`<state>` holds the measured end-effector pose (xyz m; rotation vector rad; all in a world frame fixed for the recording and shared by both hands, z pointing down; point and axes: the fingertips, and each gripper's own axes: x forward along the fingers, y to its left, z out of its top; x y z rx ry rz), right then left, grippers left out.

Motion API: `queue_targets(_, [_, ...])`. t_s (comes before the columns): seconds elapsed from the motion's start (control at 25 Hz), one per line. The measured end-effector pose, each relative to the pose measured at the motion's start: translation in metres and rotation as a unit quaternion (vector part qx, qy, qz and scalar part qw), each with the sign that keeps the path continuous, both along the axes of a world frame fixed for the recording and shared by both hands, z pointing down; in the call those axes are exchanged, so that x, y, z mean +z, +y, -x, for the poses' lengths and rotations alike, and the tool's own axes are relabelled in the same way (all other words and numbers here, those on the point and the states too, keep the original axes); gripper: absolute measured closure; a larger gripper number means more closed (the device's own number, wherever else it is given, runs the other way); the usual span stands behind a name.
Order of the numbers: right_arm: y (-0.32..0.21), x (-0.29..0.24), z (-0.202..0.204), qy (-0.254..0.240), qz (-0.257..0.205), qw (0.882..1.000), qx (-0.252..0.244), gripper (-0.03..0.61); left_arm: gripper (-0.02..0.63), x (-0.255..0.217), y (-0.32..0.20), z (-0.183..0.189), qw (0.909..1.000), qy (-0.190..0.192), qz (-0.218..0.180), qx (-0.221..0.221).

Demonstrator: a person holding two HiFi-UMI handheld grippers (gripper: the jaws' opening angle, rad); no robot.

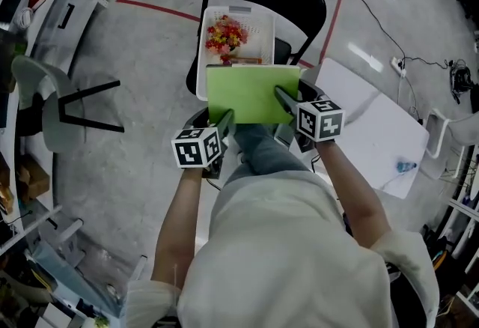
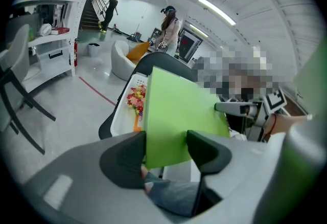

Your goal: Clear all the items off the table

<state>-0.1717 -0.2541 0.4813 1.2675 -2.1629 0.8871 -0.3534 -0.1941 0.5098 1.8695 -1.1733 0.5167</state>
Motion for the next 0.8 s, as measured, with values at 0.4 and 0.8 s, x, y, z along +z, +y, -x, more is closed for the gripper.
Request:
queue_targets(0.4, [-0.038,0.03,0.005,0.004,0.03,0.999,0.022,0.308,0.359,0.027,-0.043,0.006,0.9996,-0.008,0.027,0.008])
queue_targets(0.8, [-0.063,0.055,0.009,0.006,0.052,0.998,0.027,0.308,0.359,0.049,-0.068,0.012,0.9987,-0.011,0.05,0.009])
